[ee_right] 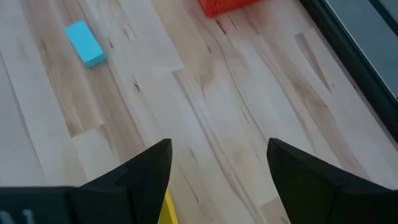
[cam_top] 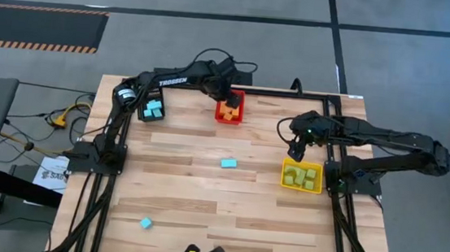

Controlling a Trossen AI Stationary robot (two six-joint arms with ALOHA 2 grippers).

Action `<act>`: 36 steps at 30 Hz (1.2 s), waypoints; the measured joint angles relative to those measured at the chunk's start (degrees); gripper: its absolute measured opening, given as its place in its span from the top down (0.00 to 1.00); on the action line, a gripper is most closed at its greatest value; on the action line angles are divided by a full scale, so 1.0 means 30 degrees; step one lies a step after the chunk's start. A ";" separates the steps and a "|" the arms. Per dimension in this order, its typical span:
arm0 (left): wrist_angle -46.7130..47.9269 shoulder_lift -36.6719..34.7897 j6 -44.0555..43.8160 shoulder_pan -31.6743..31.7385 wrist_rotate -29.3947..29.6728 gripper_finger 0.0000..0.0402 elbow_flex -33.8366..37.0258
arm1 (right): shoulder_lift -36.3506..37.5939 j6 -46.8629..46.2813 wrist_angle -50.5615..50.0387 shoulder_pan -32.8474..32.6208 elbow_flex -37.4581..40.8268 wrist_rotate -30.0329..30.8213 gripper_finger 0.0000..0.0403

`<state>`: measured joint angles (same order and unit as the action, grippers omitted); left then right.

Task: Sort & place blocks by color
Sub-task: Put the blue block into the black bin

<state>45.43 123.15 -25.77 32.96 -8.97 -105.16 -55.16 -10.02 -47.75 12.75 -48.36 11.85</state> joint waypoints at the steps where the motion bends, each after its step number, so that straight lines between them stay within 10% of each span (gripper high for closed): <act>1: 0.0067 0.0000 0.0187 0.0016 -0.0134 0.40 0.0000 | 0.0000 -0.0004 -0.0012 0.0007 0.0000 -0.0002 0.29; 8: 0.0022 -0.0734 0.1223 0.0098 -0.1231 0.19 -0.0228 | 0.0000 -0.0616 -0.0683 0.0015 0.0000 -0.0078 0.29; 15: 0.3447 -0.2776 0.5321 -0.1012 0.2778 0.17 -0.0481 | 0.0000 -0.1311 -0.1305 -0.0007 0.0000 -0.0093 0.29; 36: 0.7533 -0.6320 0.6253 -1.2417 0.6232 0.16 -0.0474 | 0.0000 -0.0398 -0.1353 -0.0850 -0.0006 -0.1487 0.29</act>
<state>68.03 104.19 -7.01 -4.29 9.73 -106.59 -55.16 -11.22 -51.80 10.20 -48.38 7.39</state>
